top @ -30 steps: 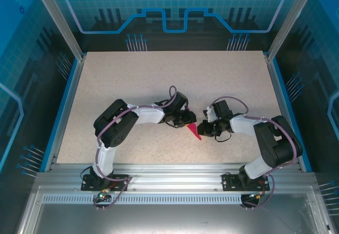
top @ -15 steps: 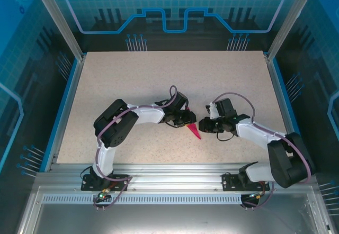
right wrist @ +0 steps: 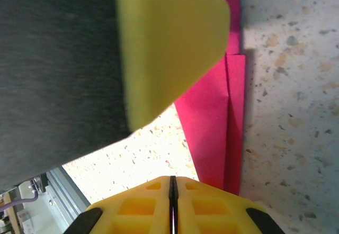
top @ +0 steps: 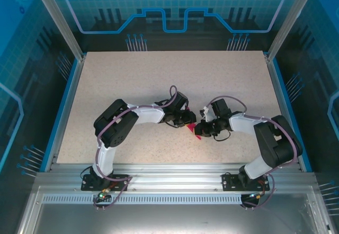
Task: Fold a paper plane with a square sheet of paper (pick it up from the middle)
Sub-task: Fold the wing for the fifth time at the center of the table.
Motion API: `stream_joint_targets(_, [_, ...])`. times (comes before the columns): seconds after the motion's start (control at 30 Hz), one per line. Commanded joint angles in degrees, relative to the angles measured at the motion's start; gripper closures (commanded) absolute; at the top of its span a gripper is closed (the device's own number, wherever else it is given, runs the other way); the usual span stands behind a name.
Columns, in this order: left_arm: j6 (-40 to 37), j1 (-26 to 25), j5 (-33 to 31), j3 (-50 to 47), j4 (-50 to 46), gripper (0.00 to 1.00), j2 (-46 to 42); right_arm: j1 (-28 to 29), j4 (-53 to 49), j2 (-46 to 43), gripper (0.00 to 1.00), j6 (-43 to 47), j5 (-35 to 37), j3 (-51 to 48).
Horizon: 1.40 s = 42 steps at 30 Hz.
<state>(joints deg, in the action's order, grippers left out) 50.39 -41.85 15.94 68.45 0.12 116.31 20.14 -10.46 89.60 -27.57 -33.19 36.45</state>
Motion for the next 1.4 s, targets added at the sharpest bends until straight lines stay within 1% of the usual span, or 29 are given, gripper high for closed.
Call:
stream_joint_targets(0.0, [-1.9,0.2,-0.2,0.8,-3.8,0.68,1.8,-1.7,-2.8,1.5,0.9,1.7,-1.8,1.1])
stream_joint_targets(0.3, [-2.1,0.3,-0.4,1.4,-4.5,0.68,2.0,-2.1,-4.5,3.3,0.89,-0.1,-1.5,-2.1])
stream_joint_targets(0.4, [-2.1,0.2,-0.4,1.7,-4.8,0.68,2.0,-1.6,-6.5,3.2,0.89,-0.8,0.2,-2.5])
stream_joint_targets(0.57, [-1.8,0.2,-0.1,1.9,-4.7,0.68,2.2,-1.2,-5.8,3.6,0.87,-1.1,0.4,-3.7])
stream_joint_targets(0.67, [-1.9,0.3,0.0,1.8,-4.8,0.68,2.0,0.1,-7.5,3.6,0.87,-1.5,3.3,-3.0])
stream_joint_targets(0.77, [-1.9,0.2,-0.2,1.6,-4.9,0.68,1.8,0.6,-7.6,3.4,0.87,-2.3,4.5,-3.3])
stream_joint_targets(0.87, [-2.0,0.2,-0.5,1.7,-5.3,0.69,1.7,0.5,-7.0,3.1,0.88,-4.2,4.9,-3.8])
stream_joint_targets(0.93, [-2.1,0.2,-0.4,1.9,-5.5,0.68,1.9,0.6,-6.0,3.7,0.89,-4.5,2.9,-4.1])
stream_joint_targets(1.0, [-2.1,0.3,-0.3,1.9,-5.4,0.69,2.0,0.6,-3.9,3.3,0.89,-5.0,1.1,-5.0])
stream_joint_targets(1.2, [-2.0,0.3,-0.3,1.6,-5.5,0.69,1.7,0.4,-6.5,-0.3,0.88,-4.5,2.5,-5.1])
stream_joint_targets(1.37, [-2.1,0.2,-0.2,1.6,-5.4,0.69,1.8,0.3,-7.1,-0.4,0.88,-4.8,4.7,-6.7])
